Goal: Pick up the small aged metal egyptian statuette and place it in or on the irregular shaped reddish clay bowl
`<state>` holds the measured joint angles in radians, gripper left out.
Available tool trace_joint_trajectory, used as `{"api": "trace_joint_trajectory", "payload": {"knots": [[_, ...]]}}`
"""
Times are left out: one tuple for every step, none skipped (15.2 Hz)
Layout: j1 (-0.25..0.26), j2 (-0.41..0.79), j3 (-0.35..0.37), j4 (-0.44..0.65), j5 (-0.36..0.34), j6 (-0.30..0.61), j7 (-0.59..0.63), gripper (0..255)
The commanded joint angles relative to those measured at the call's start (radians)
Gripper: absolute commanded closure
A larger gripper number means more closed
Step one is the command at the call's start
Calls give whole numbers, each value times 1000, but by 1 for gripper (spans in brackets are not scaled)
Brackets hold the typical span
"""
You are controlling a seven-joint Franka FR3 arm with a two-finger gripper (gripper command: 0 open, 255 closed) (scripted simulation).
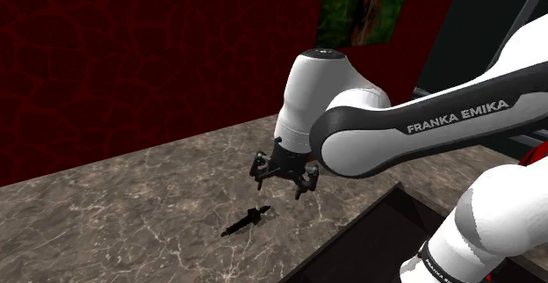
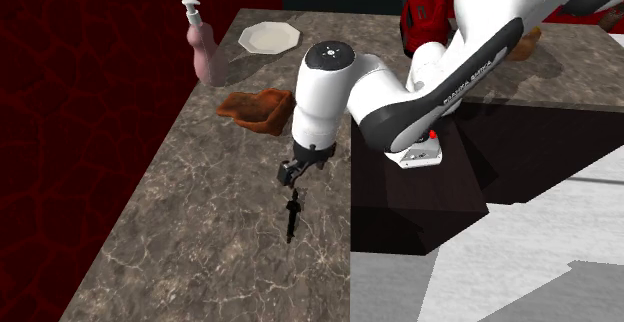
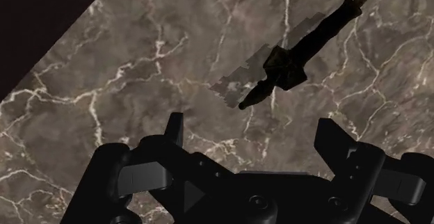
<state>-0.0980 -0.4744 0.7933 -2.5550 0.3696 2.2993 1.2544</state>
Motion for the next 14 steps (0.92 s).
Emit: {"api": "trace_joint_trajectory", "payload": {"knots": [[-63,94,92,27,-33,79,112,0],[-100,140,141,46,-64,110,173,0],[-144,189,194,65,-104,139,241,0],[-183,232,239,81,-147,162,301,0],[-196,249,253,78,-164,179,313,0],[-209,267,267,75,-184,196,327,0],[-224,286,282,71,-205,212,343,0],[-240,306,297,69,-230,229,361,0],[-257,327,313,66,-258,245,382,0],[-276,350,330,64,-291,261,406,0],[-295,376,347,62,-330,276,433,0],[-305,391,355,61,-355,285,452,0],[-304,392,354,61,-356,285,452,0],[-304,392,353,61,-356,285,452,0]]}}
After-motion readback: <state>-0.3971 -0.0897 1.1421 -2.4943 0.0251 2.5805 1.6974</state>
